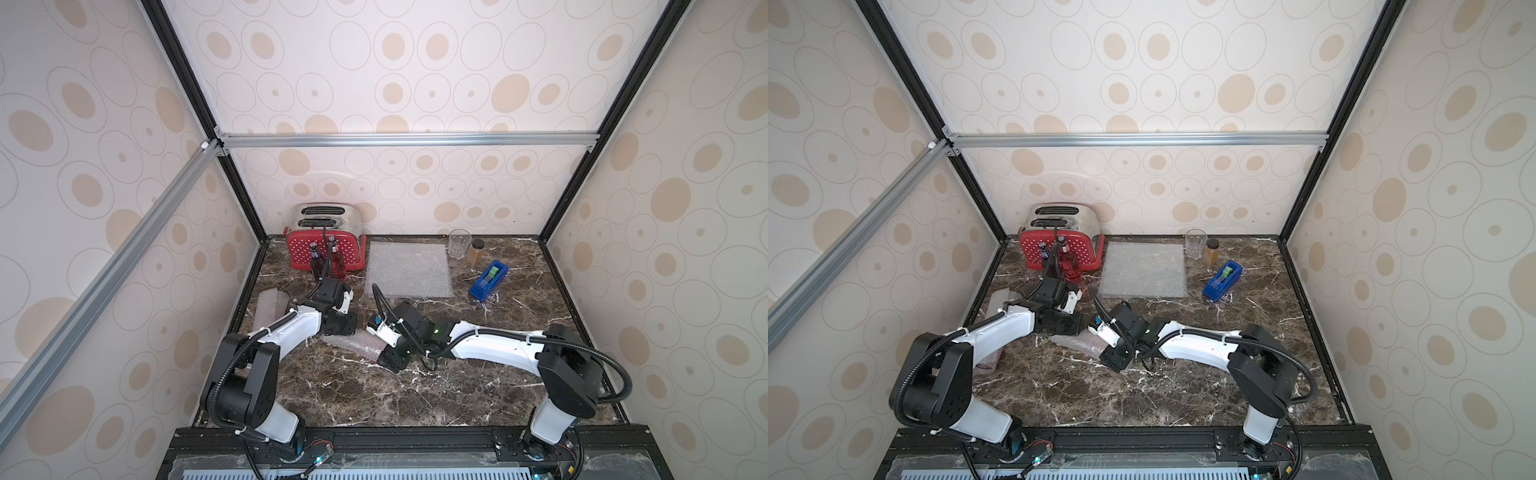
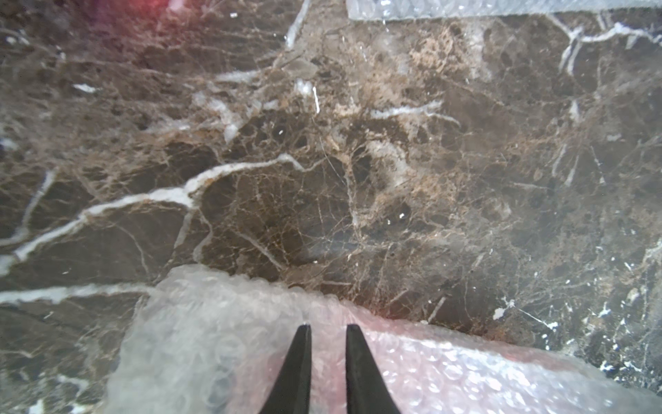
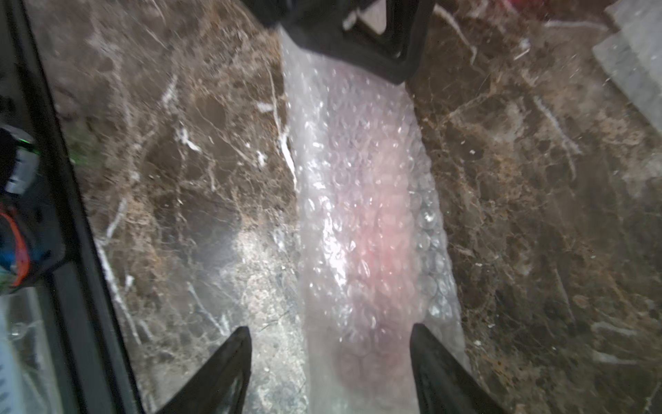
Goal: Wrap wine bottles in bubble wrap
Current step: Wrap the wine bottle in bubble wrap.
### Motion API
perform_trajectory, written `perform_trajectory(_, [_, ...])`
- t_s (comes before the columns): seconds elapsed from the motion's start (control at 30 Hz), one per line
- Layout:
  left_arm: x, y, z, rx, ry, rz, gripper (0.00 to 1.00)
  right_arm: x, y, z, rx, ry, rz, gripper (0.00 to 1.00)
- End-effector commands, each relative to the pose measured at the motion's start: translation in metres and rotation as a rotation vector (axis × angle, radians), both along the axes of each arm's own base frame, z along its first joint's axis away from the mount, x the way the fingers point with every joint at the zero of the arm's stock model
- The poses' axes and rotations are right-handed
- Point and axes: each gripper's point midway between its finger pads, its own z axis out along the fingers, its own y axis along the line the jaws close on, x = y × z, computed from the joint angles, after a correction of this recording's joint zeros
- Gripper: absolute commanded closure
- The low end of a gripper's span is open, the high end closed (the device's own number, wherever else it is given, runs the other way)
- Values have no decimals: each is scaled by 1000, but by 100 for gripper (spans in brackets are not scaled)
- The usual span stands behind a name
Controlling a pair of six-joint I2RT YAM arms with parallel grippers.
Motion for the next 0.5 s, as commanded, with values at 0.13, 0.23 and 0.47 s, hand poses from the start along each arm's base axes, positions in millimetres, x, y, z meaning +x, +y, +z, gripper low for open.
perform_trajectory(0.13, [3, 7, 3, 22, -20, 8, 81, 1, 2, -22, -70, -27, 51, 31])
perform_trajectory(0.23, [4, 7, 4, 23, -26, 11, 81, 2, -4, -34, -108, -14, 23, 34])
perform_trajectory(0.47, [5, 8, 7, 27, -37, 13, 81, 1, -16, -64, -209, 3, -43, 42])
